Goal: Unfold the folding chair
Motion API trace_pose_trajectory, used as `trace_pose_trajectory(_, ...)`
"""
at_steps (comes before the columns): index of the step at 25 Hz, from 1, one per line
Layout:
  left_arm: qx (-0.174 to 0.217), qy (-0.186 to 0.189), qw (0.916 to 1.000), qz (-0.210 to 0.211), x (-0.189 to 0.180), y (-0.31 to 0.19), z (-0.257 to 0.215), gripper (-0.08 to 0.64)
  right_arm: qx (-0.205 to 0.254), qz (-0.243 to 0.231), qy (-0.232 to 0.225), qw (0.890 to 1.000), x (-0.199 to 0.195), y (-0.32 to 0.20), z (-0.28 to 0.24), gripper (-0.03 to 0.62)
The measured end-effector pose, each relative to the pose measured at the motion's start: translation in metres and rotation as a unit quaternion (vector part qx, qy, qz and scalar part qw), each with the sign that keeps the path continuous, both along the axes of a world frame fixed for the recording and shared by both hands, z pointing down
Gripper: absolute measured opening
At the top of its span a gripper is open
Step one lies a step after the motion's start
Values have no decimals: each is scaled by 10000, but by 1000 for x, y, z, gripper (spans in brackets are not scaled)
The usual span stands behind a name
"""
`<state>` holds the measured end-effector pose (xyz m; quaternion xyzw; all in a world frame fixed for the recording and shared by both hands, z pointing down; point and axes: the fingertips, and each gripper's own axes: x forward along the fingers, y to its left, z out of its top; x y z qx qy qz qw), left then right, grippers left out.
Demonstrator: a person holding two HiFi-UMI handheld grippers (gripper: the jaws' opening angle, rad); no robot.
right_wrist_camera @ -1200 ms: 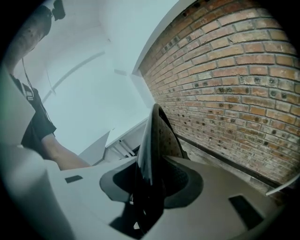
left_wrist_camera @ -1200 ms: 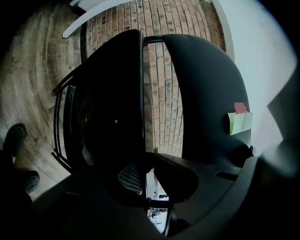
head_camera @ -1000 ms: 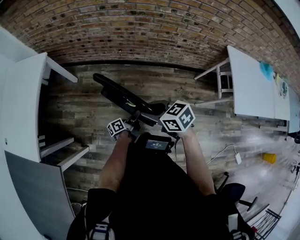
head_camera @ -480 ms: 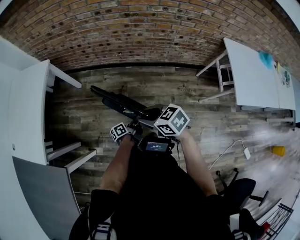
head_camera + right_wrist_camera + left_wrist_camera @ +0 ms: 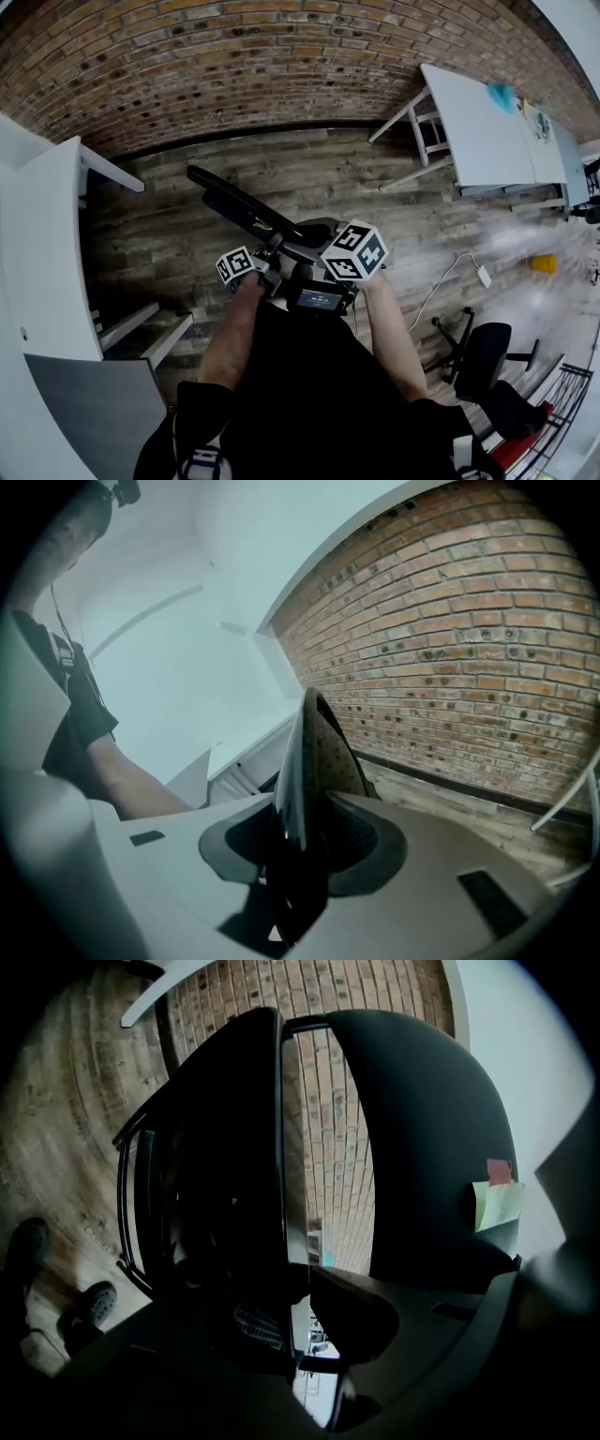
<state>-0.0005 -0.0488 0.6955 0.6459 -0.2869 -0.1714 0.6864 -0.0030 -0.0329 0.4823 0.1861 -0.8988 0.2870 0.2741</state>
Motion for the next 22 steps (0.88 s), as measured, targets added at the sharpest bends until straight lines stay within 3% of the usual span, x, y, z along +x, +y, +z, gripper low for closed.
trace_pose_trajectory(5, 141, -106, 9979, 629, -6, 6, -2, 63, -79, 701, -69, 9975, -4, 4, -2, 138)
trace_pose_trajectory(10, 183, -276, 9905, 1333, 7, 16, -4, 63, -222, 1551, -212, 9874, 15, 8, -3, 138)
trace_pose_trajectory(18, 320, -553, 9731, 2213, 34, 22, -8, 64, -197, 2794, -368, 9593, 51, 12, -6, 135)
trace_pose_trajectory(22, 437, -584, 9636, 2573, 50, 24, -9, 64, -178, 3371, -497, 9400, 65, 20, -7, 135)
